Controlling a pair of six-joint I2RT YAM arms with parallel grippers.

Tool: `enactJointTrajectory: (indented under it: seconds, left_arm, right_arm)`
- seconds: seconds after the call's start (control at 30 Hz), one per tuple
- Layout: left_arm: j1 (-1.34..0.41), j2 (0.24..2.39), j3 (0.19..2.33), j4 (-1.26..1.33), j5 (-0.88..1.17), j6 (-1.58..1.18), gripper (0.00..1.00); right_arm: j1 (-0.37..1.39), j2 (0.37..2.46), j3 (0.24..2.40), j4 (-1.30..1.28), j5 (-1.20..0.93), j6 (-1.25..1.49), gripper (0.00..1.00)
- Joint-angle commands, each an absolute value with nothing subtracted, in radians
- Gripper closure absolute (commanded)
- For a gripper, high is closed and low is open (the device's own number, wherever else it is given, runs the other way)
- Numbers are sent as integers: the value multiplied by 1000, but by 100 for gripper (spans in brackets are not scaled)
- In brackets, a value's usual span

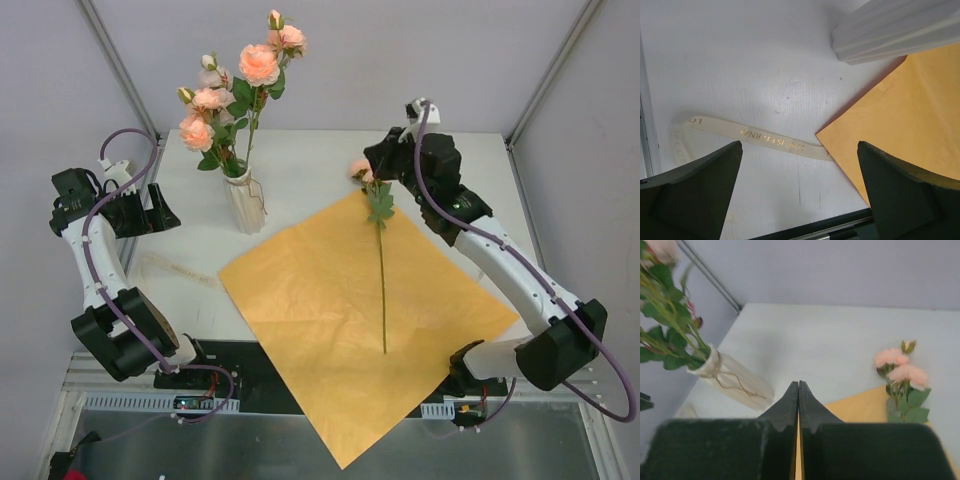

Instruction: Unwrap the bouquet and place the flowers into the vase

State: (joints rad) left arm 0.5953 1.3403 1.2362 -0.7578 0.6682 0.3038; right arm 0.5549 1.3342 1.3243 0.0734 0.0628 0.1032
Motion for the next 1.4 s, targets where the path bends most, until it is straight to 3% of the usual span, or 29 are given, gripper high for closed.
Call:
enactJointTrajectory:
  seconds: [0.0, 0.03, 0.07, 0.1, 0.13, 0.2, 0.23, 0.6, 1.1, 1.37]
  left_arm:
    - [594, 1308, 1255, -779, 673, 321, 1]
    - [595, 1310, 1255, -781, 673, 321, 1]
    - [595, 1310, 1256, -781, 673, 319, 1]
    - [594, 1309, 1256, -781, 673, 319, 1]
    - [594, 1307, 1253, -779, 675, 319, 1]
    - [595, 1305, 1250, -779, 676, 324, 1]
    - [595, 1305, 1249, -779, 676, 325, 1]
    - [594, 1312, 1238, -779, 660, 347, 1]
    - [595, 1330, 1236, -779, 666, 353, 1]
    - [595, 1328, 1247, -781, 647, 354, 1]
  right_arm:
    - [574, 1434, 1298, -226, 38, 65, 99]
    - [574, 1463, 1311, -285, 72, 58, 98]
    - [574, 1488, 1325, -335, 90, 54, 91]
    - [574, 1535, 1336, -410, 110, 48, 67]
    - [575, 1558, 1338, -435, 135, 43, 58]
    - [575, 1619, 1345, -486, 162, 31, 44]
    - [575, 1640, 1347, -494, 181, 26, 43]
    - [555, 1900, 1456, -522, 256, 14, 46]
    - [531, 2011, 1489, -505, 316, 6, 52]
    - [514, 2052, 1500, -491, 278, 34, 69]
